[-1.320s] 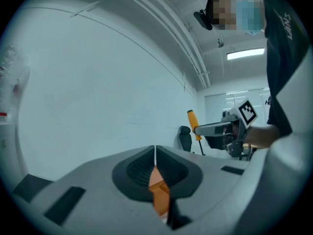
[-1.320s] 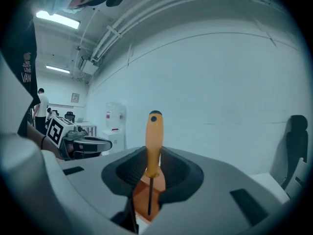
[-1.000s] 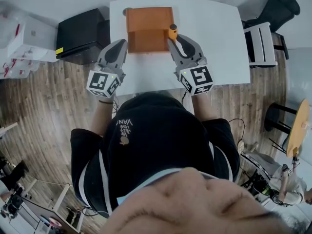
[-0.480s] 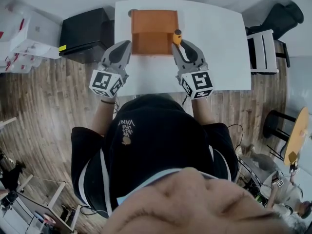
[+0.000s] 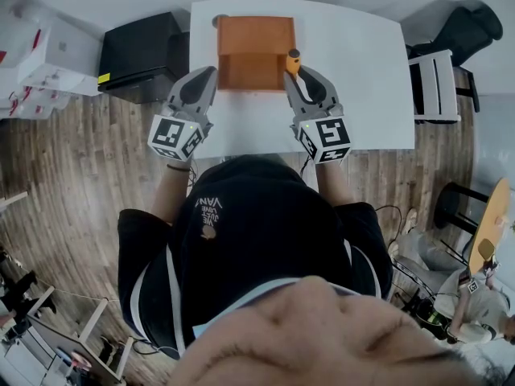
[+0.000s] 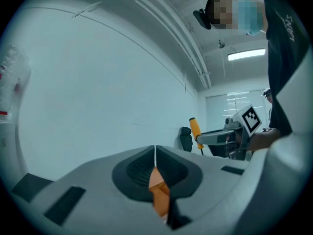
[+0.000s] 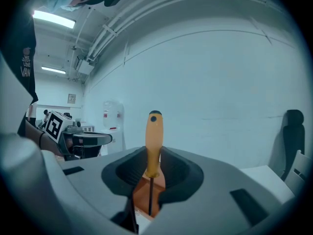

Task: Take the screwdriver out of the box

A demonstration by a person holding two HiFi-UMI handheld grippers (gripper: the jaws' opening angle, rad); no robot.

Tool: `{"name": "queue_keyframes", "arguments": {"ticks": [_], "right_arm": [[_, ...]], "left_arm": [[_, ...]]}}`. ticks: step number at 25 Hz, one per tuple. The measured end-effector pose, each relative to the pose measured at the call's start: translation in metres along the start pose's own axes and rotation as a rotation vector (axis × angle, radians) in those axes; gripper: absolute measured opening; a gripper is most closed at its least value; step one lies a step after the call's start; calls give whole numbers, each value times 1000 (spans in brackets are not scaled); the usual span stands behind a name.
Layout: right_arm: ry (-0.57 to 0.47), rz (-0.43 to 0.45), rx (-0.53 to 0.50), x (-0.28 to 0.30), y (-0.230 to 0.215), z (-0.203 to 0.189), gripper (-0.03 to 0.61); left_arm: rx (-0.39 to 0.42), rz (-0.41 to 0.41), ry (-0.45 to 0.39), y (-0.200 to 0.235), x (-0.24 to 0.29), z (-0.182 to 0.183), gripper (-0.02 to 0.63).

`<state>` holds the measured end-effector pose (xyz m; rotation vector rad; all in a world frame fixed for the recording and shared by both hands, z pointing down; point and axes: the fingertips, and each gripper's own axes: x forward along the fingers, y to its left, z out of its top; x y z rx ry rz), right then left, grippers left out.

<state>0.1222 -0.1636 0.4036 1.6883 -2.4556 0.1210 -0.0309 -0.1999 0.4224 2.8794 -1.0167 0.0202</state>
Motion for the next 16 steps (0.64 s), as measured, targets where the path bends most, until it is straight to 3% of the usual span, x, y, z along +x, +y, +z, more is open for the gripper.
{"name": "queue_keyframes", "arguments": {"ticks": [16], "right_arm": [[2, 5, 15, 0, 0, 0, 94]], "left_arm": [[-9, 6, 0, -1, -2, -2, 17]]}}
